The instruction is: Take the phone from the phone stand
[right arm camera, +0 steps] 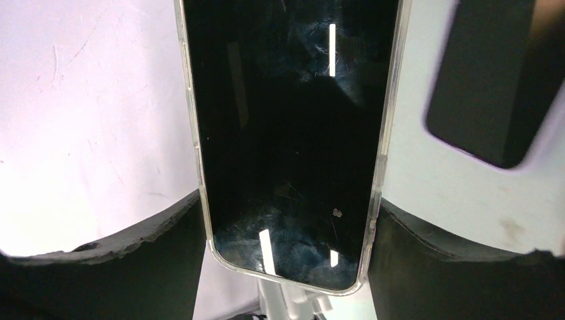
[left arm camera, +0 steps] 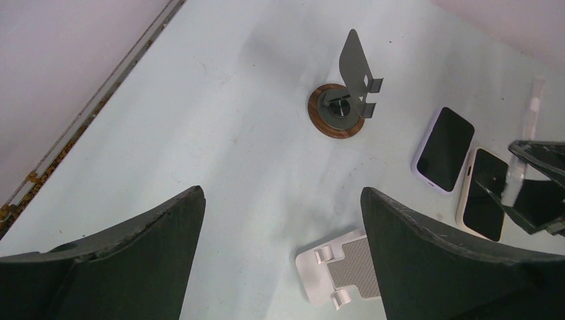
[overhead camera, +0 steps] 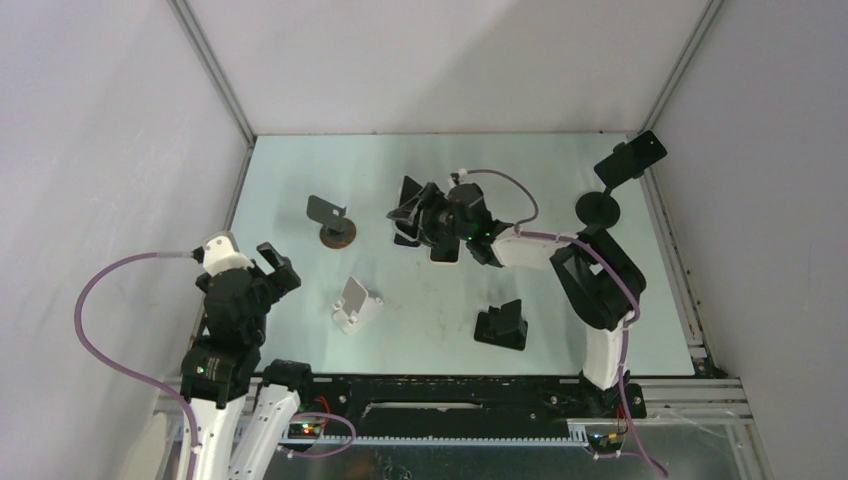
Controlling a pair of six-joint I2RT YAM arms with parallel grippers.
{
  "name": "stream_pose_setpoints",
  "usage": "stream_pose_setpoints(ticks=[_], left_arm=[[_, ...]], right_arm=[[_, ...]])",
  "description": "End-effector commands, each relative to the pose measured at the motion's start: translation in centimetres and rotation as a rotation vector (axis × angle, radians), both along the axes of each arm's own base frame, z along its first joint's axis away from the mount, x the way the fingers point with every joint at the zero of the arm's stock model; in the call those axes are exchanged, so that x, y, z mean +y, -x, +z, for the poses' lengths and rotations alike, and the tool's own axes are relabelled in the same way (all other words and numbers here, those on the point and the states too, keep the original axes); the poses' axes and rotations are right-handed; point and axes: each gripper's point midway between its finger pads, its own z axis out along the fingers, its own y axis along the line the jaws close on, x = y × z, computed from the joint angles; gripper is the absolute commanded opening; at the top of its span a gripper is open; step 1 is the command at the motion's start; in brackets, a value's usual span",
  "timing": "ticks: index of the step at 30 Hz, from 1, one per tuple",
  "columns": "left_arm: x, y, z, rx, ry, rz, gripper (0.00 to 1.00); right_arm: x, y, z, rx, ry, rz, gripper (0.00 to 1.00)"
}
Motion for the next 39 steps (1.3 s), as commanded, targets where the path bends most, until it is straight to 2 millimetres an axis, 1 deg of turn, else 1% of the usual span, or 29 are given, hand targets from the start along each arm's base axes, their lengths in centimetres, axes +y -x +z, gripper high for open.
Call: stream_pose_setpoints(ticks=[1,2,3,4,5,6,7,10,11,14,15,18,22,23,24,25,26,27,28,29,30,31,32,33,34,35,37,38,39], left_arm=[[0.4,-0.2,0.8,-0.035,-0.016,0.011,0.94],[0.4,-0.2,0.8,-0.036,-0.016,0.010,0.94],[0.3,-0.2,0.8,-0.037,-0.014,0.007,0.94],[0.3,-0.2,0.8,-0.037,-0.016,0.004,0.94],[0.2,-0.3,0.9,-0.036,-0.019,-0.003,0.94],[0.1,-0.3,0.9,-0.036,-0.019,-0.006,0.94],[0.0,-0.4,1.1,-0.038,-0.017,-0.015,0.94],[-0.7,-0.9,1.6,-0.039,-0.004,-0.047,0.94],[-0.8,-1.0,2.1,-0.052,0.005,-0.050,0.94],[-1.3,-1.8,3.0,-0.079,0.026,-0.064,0.94],[-1.4,-2.1,3.5,-0.099,0.032,-0.066,0.94],[-1.7,-3.0,3.8,-0.109,0.040,-0.077,0.94],[-2.0,-3.8,3.5,-0.098,0.040,-0.083,0.96],[-1.9,-3.9,3.4,-0.095,0.039,-0.081,0.98],[-1.8,-4.0,3.4,-0.098,0.040,-0.068,0.99],[-1.6,-4.0,3.5,-0.106,0.044,-0.053,0.99],[-1.5,-4.1,3.6,-0.119,0.047,-0.049,1.00],[-1.6,-4.1,3.8,-0.130,0.048,-0.051,1.00],[-1.6,-4.2,4.0,-0.142,0.051,-0.052,1.00],[-1.6,-4.2,4.2,-0.150,0.053,-0.049,1.00],[-1.6,-4.3,4.3,-0.158,0.054,-0.048,1.00],[-1.5,-4.3,4.4,-0.160,0.052,-0.044,1.00],[-1.4,-4.3,4.4,-0.162,0.050,-0.040,1.00],[-1.1,-4.2,4.3,-0.160,0.044,-0.025,1.00],[-1.0,-4.2,4.2,-0.156,0.041,-0.018,1.00],[-0.7,-4.0,4.3,-0.158,0.034,-0.002,1.00],[-0.3,-3.8,4.4,-0.164,0.024,0.010,1.00],[-0.2,-3.8,4.5,-0.168,0.018,0.014,1.00],[-0.1,-3.6,4.6,-0.176,0.016,0.021,1.00]], right_arm=[[-3.4,-0.4,4.1,-0.129,-0.094,-0.018,0.52],[-4.2,-0.3,4.6,-0.138,-0.094,-0.022,0.52],[-5.5,-0.4,3.3,-0.116,-0.070,-0.041,0.52],[-6.4,0.1,2.9,-0.117,-0.053,-0.043,0.52],[-7.6,-0.1,3.2,-0.116,-0.042,-0.060,0.52],[-8.5,0.3,2.1,-0.110,-0.008,-0.061,0.52],[-9.7,0.3,2.2,-0.105,0.010,-0.071,0.52],[-12.6,0.7,0.6,-0.111,0.132,-0.065,0.54],[-14.0,0.9,0.2,-0.084,0.170,-0.070,0.54],[-16.7,1.1,-0.8,-0.086,0.265,-0.056,0.55],[-17.3,1.6,-1.2,-0.067,0.289,-0.049,0.55],[-19.3,2.0,-2.7,-0.043,0.364,-0.032,0.55],[-20.6,3.1,-4.7,0.014,0.444,0.025,0.54],[-20.8,2.6,-4.7,-0.011,0.483,0.045,0.54],[-21.2,3.1,-5.7,0.029,0.523,0.068,0.54],[-21.3,2.6,-5.2,0.000,0.551,0.084,0.55],[-21.5,3.1,-6.1,0.040,0.578,0.109,0.55],[-21.6,2.8,-5.9,0.026,0.593,0.122,0.55],[-21.7,3.1,-6.5,0.051,0.611,0.135,0.55],[-21.8,2.9,-6.5,0.045,0.620,0.140,0.55],[-22.0,2.9,-7.0,0.061,0.637,0.141,0.54],[-21.9,2.8,-7.0,0.058,0.641,0.144,0.54],[-21.9,3.0,-7.6,0.081,0.647,0.155,0.54],[-21.7,2.7,-7.5,0.078,0.648,0.159,0.54],[-21.8,2.9,-8.2,0.106,0.659,0.167,0.54],[-21.5,2.7,-8.1,0.104,0.664,0.169,0.55],[-21.3,2.5,-8.7,0.116,0.683,0.173,0.55],[-21.4,2.5,-9.5,0.135,0.698,0.175,0.55],[-21.1,2.2,-9.4,0.131,0.701,0.177,0.55]])
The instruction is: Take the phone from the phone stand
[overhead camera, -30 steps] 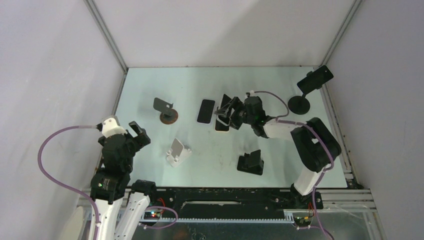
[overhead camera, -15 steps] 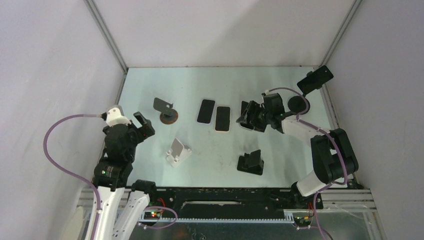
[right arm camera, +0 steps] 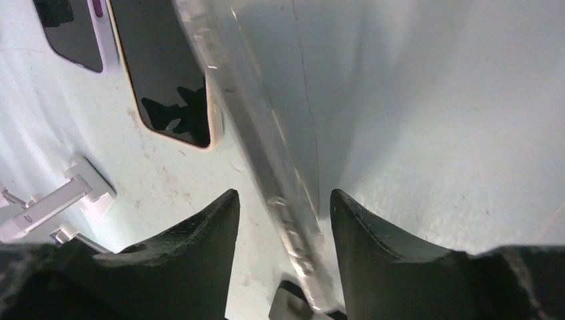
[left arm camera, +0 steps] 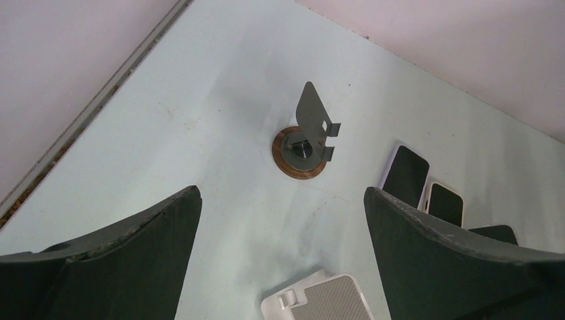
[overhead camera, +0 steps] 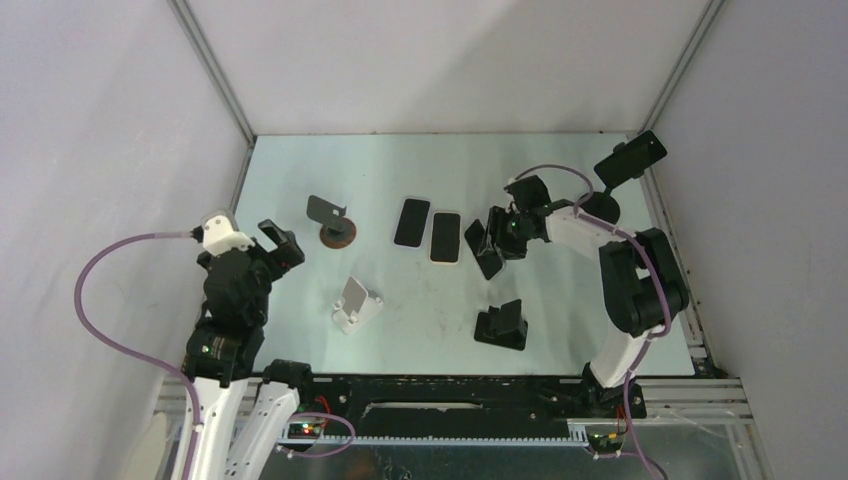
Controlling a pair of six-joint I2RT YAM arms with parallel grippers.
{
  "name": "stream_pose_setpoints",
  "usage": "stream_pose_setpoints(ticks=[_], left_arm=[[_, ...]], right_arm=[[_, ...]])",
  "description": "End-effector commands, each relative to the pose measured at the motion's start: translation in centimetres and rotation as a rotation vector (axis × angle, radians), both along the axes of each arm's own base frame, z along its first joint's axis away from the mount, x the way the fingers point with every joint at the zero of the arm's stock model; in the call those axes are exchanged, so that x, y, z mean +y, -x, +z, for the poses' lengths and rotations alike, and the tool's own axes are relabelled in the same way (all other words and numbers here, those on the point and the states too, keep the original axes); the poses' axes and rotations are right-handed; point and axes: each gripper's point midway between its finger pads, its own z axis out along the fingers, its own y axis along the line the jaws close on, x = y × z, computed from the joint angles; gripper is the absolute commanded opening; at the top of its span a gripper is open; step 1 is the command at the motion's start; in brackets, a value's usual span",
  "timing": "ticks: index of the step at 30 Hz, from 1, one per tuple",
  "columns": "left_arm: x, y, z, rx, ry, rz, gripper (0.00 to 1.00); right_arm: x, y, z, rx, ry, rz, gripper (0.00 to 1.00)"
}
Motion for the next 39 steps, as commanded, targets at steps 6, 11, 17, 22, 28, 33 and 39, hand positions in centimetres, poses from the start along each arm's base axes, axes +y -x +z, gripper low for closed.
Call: stream_pose_setpoints(ticks=[6,11,17,22,28,33,39], left_arm=[[1.6,0.8,1.4,-0.081,-0.022,0.075,1.00],[1.8,0.9,0.6,-0.055,-0.036,0.086,1.00],[2.2,1.2,0.0,-0.040,-0.052,0.102,1.00],[2.4,1.4,-0.9,-0.018,-0.065,0.109,1.00],[1.6,0.7,-1.4,-0.002,-0.059,0.065,1.00],[0.3,-0.6,-1.8,0.034,-0.029,0.005,1.00],[0.4,-1.7,-2.3,0.122,-0.019,0.041,1.00]], right_arm=[[1.4,-1.8,-1.9,0.019,0.101,0.021,0.55],[0.9,-2.5,-1.9,0.009,0.130,-0.037,0.53],[0.7,-3.2,-0.7,-0.031,0.127,-0.071,0.54],[0.0,-3.2,0.5,-0.053,0.142,-0.081,0.64],[-1.6,-2.7,3.4,-0.128,0.221,-0.089,0.69],[-4.0,-2.0,8.2,-0.244,0.281,-0.092,0.71],[-8.6,0.3,13.1,-0.302,0.375,-0.127,0.75]])
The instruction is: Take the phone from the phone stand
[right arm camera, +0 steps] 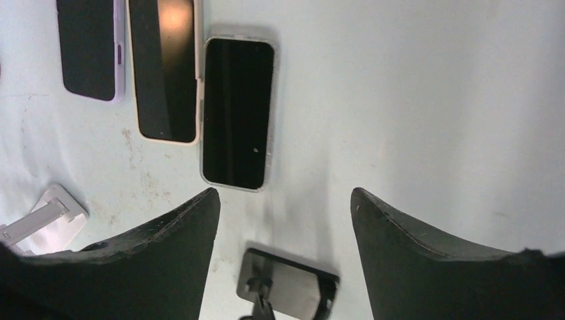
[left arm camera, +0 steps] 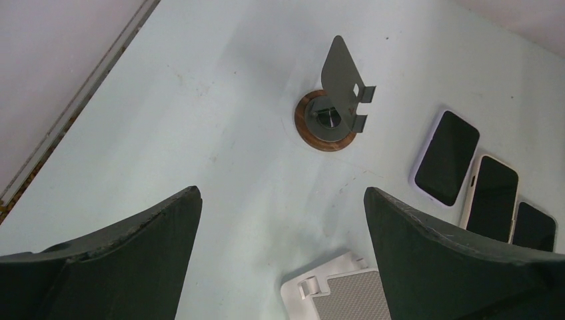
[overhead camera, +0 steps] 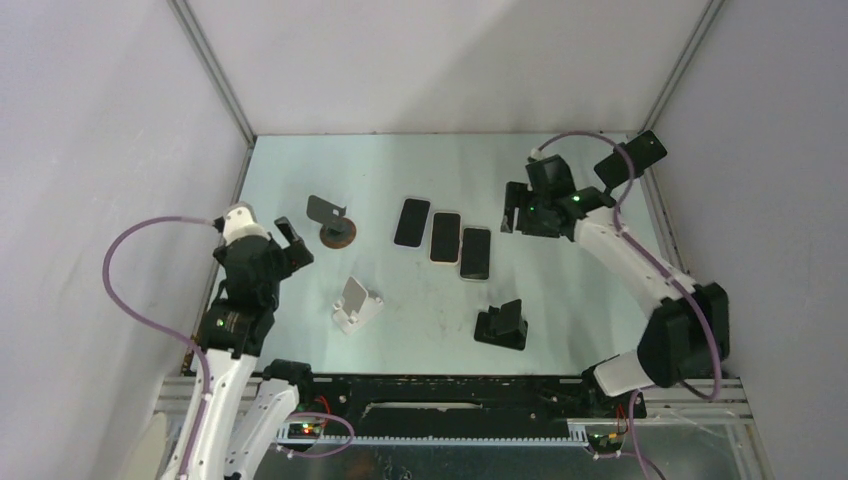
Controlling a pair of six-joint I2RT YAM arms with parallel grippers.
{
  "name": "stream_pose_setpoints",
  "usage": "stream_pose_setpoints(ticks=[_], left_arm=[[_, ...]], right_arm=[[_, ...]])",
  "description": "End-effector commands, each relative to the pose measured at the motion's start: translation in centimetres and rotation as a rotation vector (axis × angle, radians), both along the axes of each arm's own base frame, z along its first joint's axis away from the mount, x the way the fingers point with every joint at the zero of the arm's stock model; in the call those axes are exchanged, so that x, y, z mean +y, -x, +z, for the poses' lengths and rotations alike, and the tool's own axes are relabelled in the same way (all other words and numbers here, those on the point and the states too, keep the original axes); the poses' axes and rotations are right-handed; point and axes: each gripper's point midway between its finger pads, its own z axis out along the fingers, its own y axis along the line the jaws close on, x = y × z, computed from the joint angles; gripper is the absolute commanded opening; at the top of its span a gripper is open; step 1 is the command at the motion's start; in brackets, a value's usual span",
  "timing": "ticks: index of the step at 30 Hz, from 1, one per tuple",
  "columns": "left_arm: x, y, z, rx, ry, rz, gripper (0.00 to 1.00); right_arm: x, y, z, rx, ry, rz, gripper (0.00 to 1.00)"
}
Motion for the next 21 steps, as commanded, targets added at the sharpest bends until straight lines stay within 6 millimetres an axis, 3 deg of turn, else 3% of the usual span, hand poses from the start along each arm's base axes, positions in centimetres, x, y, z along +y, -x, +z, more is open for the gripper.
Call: stream_pose_setpoints(ticks=[1,7,11,16,21], left_arm=[[0.3,-0.7,1.7,-0.003,0.013,0.033,1.00],[-0.4,-1.3,0.1,0.065,-0.011,-0.027,1.00],[-1.2,-1.3,-0.8,0.070,-0.006,-0.079,1.00],[-1.1,-1.0,-1.3,0.071,-0.016,-0.079,1.00],[-1.5,-1.0,-1.5,0.077,-0.008,-0.104,1.00]], right_arm=[[-4.9,1.4,5.1,-0.076,0.097,-0.063,0.76],[-8.9,1.9,10.0,-0.171,-0.014,-0.227,0.79],[-12.8,1.4,12.4,-0.240,-0.072,-0.377,0.79],[-18.0,1.1,15.0,-0.316,-0.115,-0.603,0.81],[-21.5,0.4,16.8,-0.366,-0.057,-0.751,0.91]])
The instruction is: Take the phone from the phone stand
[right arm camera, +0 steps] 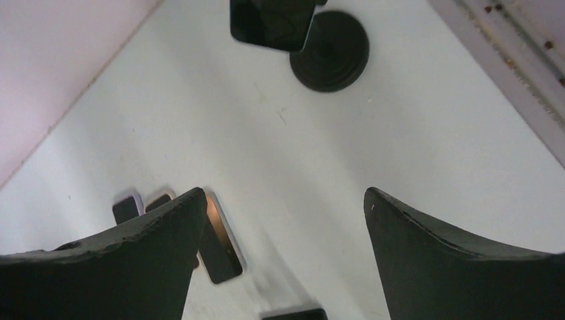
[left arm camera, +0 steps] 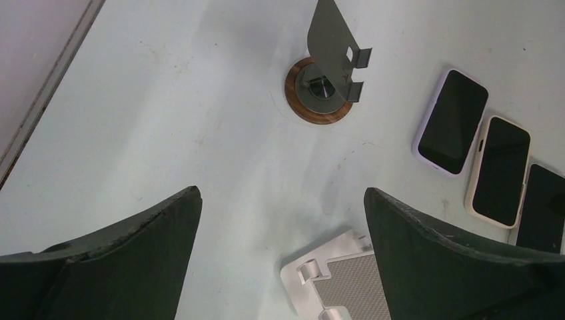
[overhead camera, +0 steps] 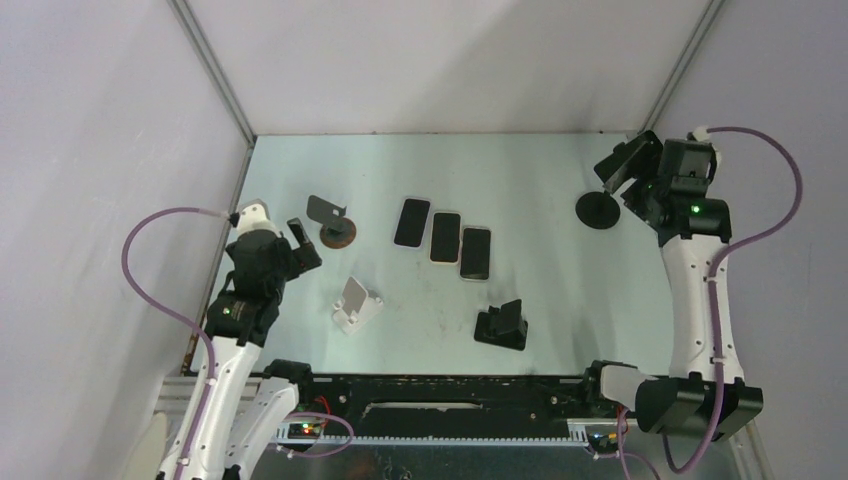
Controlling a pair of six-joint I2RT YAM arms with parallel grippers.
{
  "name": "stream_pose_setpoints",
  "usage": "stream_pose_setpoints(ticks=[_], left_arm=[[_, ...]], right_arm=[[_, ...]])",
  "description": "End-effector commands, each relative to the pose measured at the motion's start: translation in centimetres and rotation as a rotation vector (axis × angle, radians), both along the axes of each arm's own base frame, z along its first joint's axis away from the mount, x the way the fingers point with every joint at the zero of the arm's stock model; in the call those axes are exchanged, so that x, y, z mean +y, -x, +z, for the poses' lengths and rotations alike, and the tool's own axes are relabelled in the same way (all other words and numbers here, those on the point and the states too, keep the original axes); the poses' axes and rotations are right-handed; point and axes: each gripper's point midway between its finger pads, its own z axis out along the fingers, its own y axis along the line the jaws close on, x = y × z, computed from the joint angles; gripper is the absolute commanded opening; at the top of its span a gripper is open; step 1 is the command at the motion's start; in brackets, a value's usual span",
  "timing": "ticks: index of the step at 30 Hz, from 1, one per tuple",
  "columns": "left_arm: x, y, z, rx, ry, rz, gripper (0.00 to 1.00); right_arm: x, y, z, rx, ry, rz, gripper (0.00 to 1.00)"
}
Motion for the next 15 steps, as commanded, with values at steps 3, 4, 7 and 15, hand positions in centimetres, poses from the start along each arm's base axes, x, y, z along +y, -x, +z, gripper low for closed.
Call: stream_pose_setpoints(ticks=[3,4,7,15], left_arm=[[-0.4,-0.3,0.7,-0.030,-0.002,-0.036,1.00],[-0.4,-0.3,0.7,-0.032,-0.001,-0.037,1.00],[-0.4,-0.3,0.7,-0.033,-0.001,-0.042,1.00],[-0.7,-0.2,0.9,-0.045,0.002,-0.058,1.00]], right_arm=[[-4.1,-1.6,4.2,-0.097,0.049,-0.202,0.98],[-4.9,-1.8,5.0,-0.115,0.056,-0.234,0.99],[-6.5,-2.7,5.8,-0.141,0.056,-0.299,0.99],[-9.8,-5.6,6.6,-0.180,0.030,-0.413,0.99]])
